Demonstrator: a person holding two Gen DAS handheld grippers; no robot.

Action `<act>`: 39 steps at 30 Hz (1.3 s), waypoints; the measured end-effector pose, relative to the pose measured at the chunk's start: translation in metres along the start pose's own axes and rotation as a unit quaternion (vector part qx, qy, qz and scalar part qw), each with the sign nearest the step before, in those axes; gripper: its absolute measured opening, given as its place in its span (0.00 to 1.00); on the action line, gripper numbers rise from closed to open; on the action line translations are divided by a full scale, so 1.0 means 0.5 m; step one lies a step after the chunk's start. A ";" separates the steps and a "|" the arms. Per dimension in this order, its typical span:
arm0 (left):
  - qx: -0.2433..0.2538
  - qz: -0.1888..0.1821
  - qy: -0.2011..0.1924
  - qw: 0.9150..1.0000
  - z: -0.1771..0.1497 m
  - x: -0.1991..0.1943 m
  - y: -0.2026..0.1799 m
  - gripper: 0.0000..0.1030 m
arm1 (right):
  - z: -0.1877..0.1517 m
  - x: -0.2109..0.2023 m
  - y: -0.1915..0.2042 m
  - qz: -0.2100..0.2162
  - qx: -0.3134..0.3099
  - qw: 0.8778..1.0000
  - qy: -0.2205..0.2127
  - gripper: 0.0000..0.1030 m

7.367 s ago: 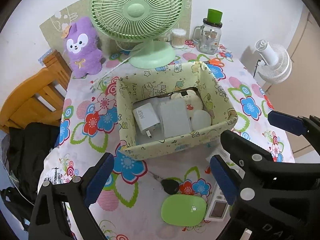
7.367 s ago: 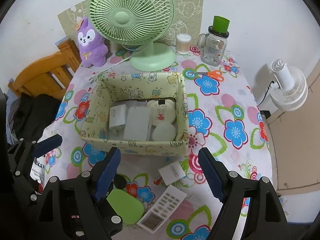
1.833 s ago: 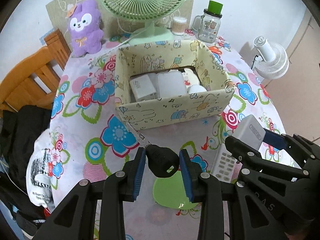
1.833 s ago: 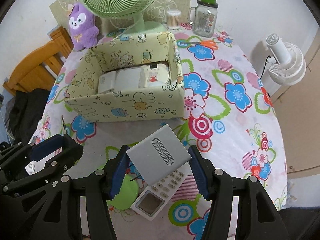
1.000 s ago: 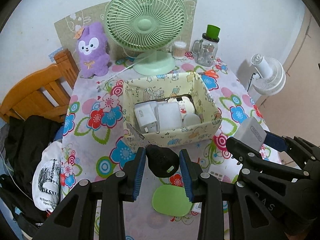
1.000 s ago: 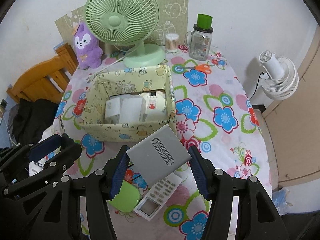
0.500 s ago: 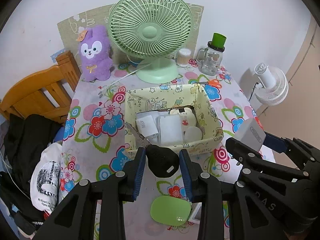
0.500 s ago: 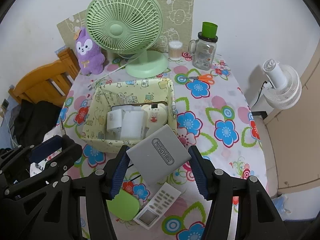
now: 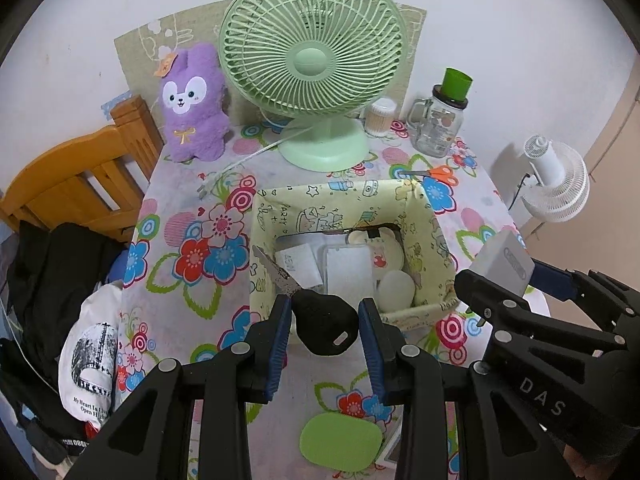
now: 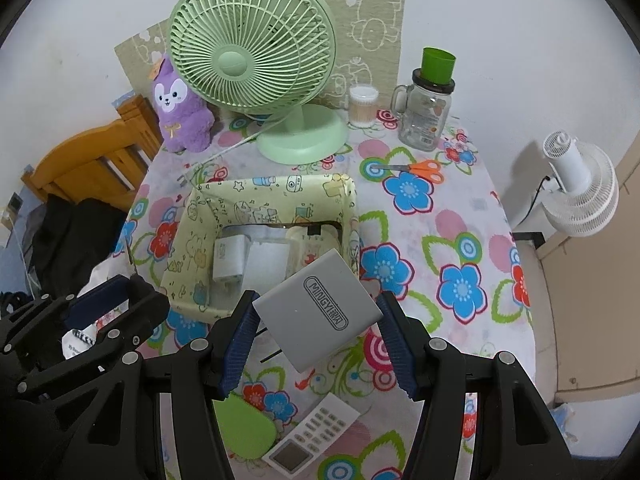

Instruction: Organize rigid objects

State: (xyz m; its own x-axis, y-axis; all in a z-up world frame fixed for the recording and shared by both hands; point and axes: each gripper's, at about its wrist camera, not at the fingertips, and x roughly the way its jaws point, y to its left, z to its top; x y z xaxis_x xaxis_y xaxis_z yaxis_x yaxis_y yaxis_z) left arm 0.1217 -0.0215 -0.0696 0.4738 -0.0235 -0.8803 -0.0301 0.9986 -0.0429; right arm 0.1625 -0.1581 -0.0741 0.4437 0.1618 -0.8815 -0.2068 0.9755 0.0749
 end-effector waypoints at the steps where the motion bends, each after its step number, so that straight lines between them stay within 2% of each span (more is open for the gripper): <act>1: -0.002 0.003 -0.001 1.000 0.005 0.004 0.000 0.34 | 0.005 0.005 -0.001 0.002 -0.003 1.000 0.002 0.61; 20: -0.010 0.021 0.020 1.000 0.065 0.093 0.006 0.34 | 0.088 0.089 -0.015 0.020 -0.022 0.999 0.024 0.61; 39: 0.014 0.026 0.064 0.998 0.057 0.198 -0.002 0.34 | 0.118 0.173 -0.011 0.033 -0.028 0.998 0.045 0.61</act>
State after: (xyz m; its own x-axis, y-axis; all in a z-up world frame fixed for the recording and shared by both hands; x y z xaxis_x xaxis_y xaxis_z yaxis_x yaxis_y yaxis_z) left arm 0.1935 -0.0236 -0.1433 0.3559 0.0234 -0.9342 -0.0255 0.9996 0.0153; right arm 0.2537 -0.1408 -0.1233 0.3475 0.2079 -0.9143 -0.2820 0.9531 0.1096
